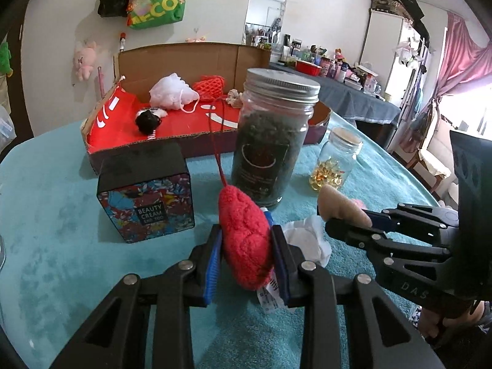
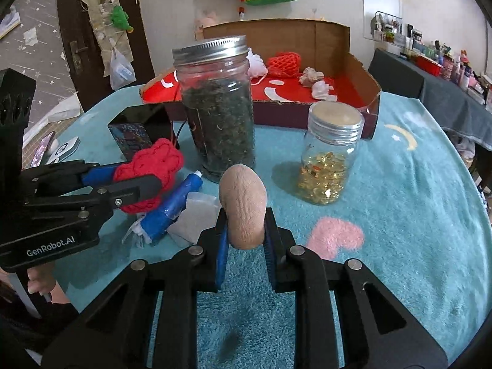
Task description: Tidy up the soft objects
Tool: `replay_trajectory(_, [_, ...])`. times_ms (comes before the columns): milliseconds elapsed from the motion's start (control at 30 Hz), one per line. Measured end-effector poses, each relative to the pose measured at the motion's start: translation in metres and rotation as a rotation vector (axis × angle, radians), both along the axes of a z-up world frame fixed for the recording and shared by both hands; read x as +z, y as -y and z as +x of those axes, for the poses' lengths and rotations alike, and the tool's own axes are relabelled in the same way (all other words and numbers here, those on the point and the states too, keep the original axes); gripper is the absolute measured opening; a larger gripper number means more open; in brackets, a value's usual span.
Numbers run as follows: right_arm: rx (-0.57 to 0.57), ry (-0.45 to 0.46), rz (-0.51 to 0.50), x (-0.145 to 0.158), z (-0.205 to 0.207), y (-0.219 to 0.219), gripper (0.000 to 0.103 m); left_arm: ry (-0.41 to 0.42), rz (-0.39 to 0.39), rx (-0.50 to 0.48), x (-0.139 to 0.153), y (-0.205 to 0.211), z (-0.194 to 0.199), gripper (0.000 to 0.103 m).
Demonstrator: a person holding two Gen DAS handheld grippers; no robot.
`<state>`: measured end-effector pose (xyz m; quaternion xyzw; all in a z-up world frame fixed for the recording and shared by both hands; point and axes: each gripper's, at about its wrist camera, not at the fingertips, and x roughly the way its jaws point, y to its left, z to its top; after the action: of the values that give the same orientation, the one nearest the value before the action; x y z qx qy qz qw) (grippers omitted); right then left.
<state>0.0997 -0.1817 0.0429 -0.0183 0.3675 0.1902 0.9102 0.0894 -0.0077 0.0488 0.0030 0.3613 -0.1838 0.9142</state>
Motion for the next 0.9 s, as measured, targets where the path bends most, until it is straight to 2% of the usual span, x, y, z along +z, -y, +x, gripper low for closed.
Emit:
replay_trajectory(533, [-0.057, -0.028, 0.038, -0.002, 0.0, 0.028, 0.019, -0.018, -0.035, -0.018, -0.001, -0.031, -0.014, 0.032])
replay_trajectory(900, [-0.101, -0.063, 0.068, -0.005, 0.002, 0.051, 0.019, -0.045, 0.038, 0.065, -0.004, -0.074, -0.029, 0.032])
